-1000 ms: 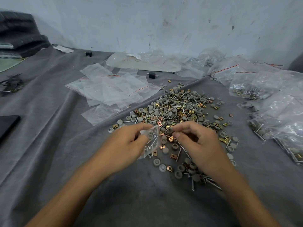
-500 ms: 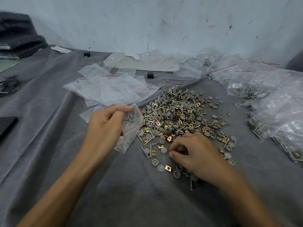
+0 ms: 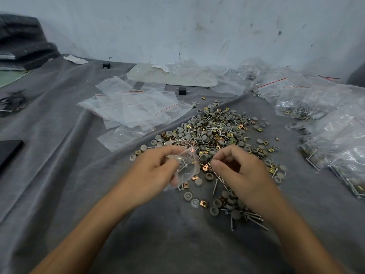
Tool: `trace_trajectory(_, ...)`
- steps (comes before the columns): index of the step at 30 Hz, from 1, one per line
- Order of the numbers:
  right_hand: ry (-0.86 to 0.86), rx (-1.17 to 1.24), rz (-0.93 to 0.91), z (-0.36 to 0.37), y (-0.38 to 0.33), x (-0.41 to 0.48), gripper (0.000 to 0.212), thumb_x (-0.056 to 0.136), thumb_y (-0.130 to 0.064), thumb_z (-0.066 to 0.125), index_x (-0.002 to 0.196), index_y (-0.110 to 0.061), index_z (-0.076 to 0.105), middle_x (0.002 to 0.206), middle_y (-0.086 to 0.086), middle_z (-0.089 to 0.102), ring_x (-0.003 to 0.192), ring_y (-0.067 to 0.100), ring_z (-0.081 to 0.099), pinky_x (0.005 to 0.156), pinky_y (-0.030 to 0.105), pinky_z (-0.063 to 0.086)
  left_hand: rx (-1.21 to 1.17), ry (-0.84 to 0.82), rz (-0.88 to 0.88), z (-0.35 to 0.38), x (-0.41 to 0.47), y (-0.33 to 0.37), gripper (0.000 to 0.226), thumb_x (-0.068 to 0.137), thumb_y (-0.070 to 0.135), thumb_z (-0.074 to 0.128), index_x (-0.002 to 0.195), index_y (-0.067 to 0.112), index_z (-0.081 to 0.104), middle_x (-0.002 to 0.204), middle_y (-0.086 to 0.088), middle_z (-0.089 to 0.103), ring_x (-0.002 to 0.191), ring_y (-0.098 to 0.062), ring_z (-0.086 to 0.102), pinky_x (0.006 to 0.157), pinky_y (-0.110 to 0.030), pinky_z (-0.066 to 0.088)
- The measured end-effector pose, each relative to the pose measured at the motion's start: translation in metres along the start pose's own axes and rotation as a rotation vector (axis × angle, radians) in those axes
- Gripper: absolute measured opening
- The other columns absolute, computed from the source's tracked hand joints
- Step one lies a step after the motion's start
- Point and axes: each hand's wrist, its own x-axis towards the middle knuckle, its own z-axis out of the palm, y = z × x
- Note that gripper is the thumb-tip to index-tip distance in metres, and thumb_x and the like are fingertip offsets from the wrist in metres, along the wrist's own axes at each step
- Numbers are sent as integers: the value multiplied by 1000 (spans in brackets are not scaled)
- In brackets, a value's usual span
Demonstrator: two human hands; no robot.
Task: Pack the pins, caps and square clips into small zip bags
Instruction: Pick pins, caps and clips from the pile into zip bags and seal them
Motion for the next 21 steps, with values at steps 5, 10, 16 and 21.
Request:
trace_trajectory(5,-14,315,-3,8,-9,-1,14,90,-16,75,90,-30,75,82,-6,74,71,4,66,63,15,51,-15,-72,12,4,-1,3,33,85,40,47,110,50,67,64,-1,72,52,-4,53,53,-22,43)
trace_trajectory(10,-59,256,-30,10,-9,-2,13,88,-21,77,90,-34,80,83,-9,76,73,9,69,64,18,54,-28,-34,20,2,0,0,34,78,50,49,107,62,64,63,-1,71,50,-5,51,53,-26,42)
trace_trajectory(16,-285,39,23,-5,-4,-4,5,89,-32,76,84,-34,75,75,-10,72,63,4,64,55,18,48,-13,106,-13,-10,3,-8,39,85,31,47,111,52,67,65,0,72,53,-8,53,57,-33,48)
trace_trajectory(21,-419,-342,4,-1,-5,-5,21,81,-52,76,77,-32,71,76,-13,67,82,1,57,76,23,42,4,118,-27,-10,2,-5,38,85,30,46,113,43,67,65,0,72,53,-10,53,59,-35,49)
